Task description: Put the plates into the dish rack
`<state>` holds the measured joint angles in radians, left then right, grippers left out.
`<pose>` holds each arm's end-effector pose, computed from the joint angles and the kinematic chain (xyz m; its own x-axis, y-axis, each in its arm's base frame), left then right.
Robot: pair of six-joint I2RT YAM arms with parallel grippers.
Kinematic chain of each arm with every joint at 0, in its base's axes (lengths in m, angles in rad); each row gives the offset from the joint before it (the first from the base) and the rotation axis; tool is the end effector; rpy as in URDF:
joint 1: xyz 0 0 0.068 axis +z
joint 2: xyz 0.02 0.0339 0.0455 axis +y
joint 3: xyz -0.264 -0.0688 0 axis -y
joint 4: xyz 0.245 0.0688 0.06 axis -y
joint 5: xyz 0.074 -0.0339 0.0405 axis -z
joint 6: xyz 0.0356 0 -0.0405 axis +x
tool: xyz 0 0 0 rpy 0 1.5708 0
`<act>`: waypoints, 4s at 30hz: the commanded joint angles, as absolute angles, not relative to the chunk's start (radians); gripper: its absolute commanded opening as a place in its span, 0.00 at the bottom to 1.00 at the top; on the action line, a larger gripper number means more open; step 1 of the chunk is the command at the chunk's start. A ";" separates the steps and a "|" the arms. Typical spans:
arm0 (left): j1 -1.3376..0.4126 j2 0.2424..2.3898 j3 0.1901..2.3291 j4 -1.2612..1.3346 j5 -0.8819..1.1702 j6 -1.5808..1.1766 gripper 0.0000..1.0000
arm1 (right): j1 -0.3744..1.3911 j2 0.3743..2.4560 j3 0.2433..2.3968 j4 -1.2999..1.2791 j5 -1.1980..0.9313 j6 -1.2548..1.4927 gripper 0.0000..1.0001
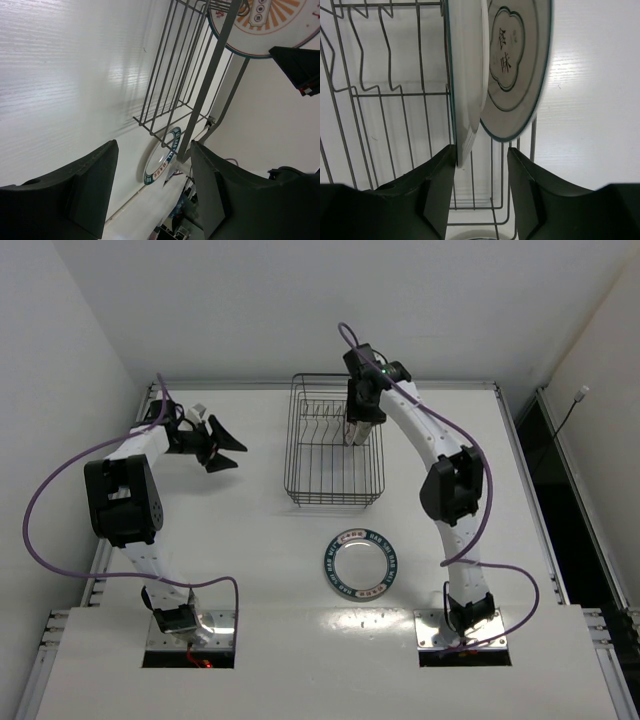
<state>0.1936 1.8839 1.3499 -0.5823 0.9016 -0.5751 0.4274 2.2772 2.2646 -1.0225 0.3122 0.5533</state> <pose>0.3831 0.0467 0.2053 -0.8587 -0.5122 0.0149 -0.2962 0.4724 -0.8301 0.4524 0.1941 0.2785 -0.7981 0.1860 -0.5731 0.1970 0.9794 0.0435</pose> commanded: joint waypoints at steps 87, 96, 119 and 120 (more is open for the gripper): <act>0.272 1.862 1.261 -0.618 0.847 -0.526 0.56 | 0.422 1.856 2.143 -0.808 0.340 0.500 0.00; 0.272 1.842 1.252 -0.627 0.847 -0.517 0.56 | 0.563 2.118 2.391 -0.877 0.765 0.520 0.00; 0.272 1.852 1.261 -0.655 0.827 -0.508 0.56 | 0.506 2.307 2.473 -0.931 0.761 0.462 0.00; 0.272 1.852 1.261 -0.655 0.827 -0.508 0.56 | 0.506 2.307 2.473 -0.931 0.775 0.462 0.00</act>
<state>0.2619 1.8996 1.2537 -0.6498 0.8253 -0.5266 0.5224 2.3070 2.4283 -0.9348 0.7136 0.4969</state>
